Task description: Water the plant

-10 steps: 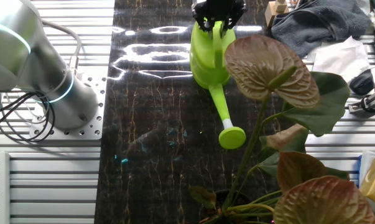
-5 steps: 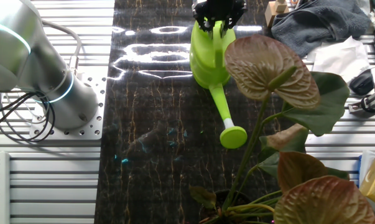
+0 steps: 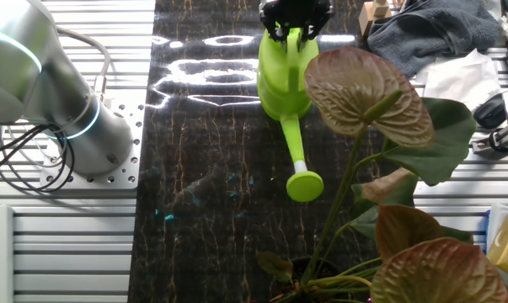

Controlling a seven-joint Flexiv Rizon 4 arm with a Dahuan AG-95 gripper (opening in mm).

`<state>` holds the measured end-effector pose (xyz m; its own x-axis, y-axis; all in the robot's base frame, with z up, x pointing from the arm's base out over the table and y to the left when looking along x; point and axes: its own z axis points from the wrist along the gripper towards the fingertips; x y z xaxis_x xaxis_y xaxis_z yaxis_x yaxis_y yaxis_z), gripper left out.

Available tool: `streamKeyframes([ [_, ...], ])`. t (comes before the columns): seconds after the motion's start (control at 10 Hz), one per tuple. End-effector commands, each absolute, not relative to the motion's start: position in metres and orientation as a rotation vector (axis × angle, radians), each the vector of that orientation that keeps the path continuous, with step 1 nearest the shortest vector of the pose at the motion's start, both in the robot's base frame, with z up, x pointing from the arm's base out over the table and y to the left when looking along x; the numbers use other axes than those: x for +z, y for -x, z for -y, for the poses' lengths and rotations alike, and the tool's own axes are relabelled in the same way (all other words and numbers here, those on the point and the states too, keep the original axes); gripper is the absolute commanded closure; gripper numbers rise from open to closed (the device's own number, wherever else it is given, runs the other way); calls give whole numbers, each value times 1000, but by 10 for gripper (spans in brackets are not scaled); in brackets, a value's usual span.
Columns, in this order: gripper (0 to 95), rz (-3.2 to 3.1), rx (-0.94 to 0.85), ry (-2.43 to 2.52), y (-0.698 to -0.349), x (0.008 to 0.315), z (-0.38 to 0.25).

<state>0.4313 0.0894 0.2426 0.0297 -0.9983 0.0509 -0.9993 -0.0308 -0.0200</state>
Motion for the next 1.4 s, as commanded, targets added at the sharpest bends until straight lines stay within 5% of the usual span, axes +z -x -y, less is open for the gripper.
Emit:
streamKeyframes([
  [0.1,950,2191,94,-2215,-431,244,-89],
  [1.4,950,2340,156,-2066,-431,244,-89],
])
